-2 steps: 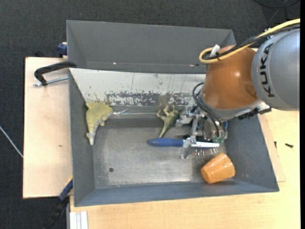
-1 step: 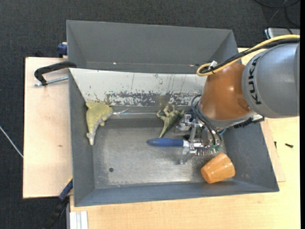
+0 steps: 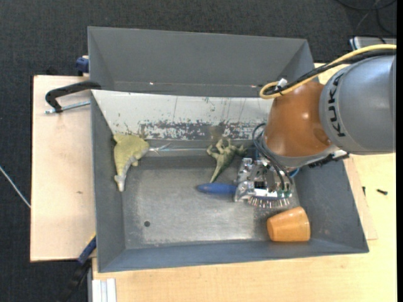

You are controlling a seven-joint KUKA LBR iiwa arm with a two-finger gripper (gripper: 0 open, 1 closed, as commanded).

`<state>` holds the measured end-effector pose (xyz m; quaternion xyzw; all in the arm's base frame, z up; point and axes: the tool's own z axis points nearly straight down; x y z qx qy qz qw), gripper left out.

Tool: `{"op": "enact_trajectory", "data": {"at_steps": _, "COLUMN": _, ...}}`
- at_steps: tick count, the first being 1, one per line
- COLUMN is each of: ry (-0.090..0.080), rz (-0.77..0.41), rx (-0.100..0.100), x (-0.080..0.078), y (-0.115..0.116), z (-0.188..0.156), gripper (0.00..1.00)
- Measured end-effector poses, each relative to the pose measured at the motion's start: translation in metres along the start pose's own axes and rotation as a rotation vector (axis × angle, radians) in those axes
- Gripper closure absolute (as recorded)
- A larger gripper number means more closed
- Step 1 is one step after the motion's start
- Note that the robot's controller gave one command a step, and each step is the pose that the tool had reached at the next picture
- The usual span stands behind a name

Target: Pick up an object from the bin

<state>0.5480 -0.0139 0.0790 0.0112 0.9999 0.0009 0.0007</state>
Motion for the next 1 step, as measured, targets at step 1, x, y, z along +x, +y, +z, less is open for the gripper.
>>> {"op": "enact_trajectory", "data": {"at_steps": 1, "ry": -0.012, "rz": 0.109, "rx": 0.000, "x": 0.0006, "y": -0.0016, "z": -0.1371, "gripper": 1.00}}
